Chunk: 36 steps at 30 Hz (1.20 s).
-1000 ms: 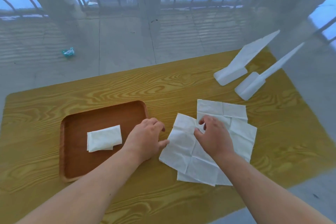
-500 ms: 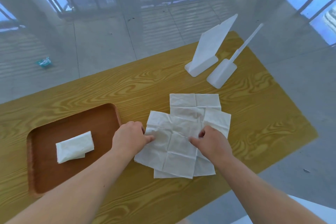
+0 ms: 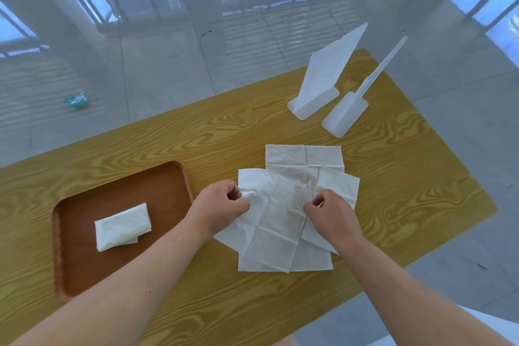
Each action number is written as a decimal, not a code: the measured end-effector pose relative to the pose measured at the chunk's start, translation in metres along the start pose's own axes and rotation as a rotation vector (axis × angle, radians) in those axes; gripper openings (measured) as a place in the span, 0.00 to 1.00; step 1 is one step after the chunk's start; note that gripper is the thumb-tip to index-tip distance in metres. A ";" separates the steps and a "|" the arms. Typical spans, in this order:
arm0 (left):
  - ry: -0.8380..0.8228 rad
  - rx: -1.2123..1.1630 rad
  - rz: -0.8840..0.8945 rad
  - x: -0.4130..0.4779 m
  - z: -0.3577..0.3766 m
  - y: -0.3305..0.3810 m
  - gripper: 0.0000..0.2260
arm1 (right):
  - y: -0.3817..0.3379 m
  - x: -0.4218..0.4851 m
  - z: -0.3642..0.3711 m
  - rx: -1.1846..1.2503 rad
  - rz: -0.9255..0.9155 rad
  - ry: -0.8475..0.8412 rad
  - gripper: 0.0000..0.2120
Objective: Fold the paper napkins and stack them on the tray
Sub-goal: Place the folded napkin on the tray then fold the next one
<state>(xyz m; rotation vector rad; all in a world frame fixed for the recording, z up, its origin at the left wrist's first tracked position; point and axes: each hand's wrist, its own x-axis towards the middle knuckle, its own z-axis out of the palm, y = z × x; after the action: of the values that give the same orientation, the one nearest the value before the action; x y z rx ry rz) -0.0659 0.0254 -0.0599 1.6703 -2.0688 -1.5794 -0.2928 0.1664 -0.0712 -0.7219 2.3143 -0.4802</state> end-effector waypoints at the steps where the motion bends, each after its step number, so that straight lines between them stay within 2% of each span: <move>1: -0.017 -0.010 0.023 -0.004 0.000 0.006 0.10 | 0.000 -0.001 -0.001 0.021 -0.004 -0.003 0.05; 5: -0.160 -0.082 0.093 -0.018 0.011 0.033 0.16 | -0.005 -0.001 -0.004 0.136 -0.030 -0.009 0.06; 9: -0.415 -0.168 0.002 -0.022 0.027 0.052 0.21 | -0.013 -0.002 -0.010 0.229 -0.130 0.119 0.06; 12: -0.510 -0.225 -0.070 -0.018 0.035 0.051 0.15 | -0.014 -0.004 -0.015 0.244 -0.266 0.188 0.05; 14: -0.424 -0.201 -0.080 -0.015 0.041 0.044 0.07 | -0.012 -0.007 -0.016 0.207 -0.365 0.194 0.05; 16: -0.211 0.052 -0.019 -0.011 0.044 0.033 0.03 | -0.008 -0.009 -0.016 0.145 -0.440 0.174 0.03; 17: -0.118 0.199 0.006 -0.010 0.044 0.028 0.03 | -0.006 -0.011 -0.015 0.101 -0.471 0.161 0.02; 19: -0.030 0.390 0.011 -0.009 0.044 0.020 0.10 | 0.000 -0.013 -0.011 0.009 -0.523 0.127 0.01; 21: -0.032 0.504 -0.014 -0.006 0.048 0.014 0.18 | 0.005 -0.014 -0.006 -0.078 -0.552 0.082 0.04; 24: -0.048 0.634 -0.007 -0.005 0.053 0.009 0.23 | 0.012 -0.014 0.004 -0.182 -0.531 -0.014 0.08; 27: -0.046 0.662 0.138 -0.008 0.055 0.001 0.25 | 0.018 -0.016 0.009 -0.238 -0.562 -0.091 0.11; 31: -0.117 0.818 0.429 -0.009 0.051 -0.008 0.24 | 0.026 -0.022 0.013 -0.326 -0.662 -0.128 0.15; 36: -0.192 0.922 0.491 -0.005 0.051 -0.007 0.14 | 0.032 -0.029 0.024 -0.400 -0.701 -0.183 0.14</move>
<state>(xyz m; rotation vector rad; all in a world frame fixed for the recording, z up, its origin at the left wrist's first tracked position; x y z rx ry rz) -0.0887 0.0630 -0.0863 0.9568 -3.2566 -0.6648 -0.2702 0.2052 -0.0907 -1.7141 1.9520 -0.2260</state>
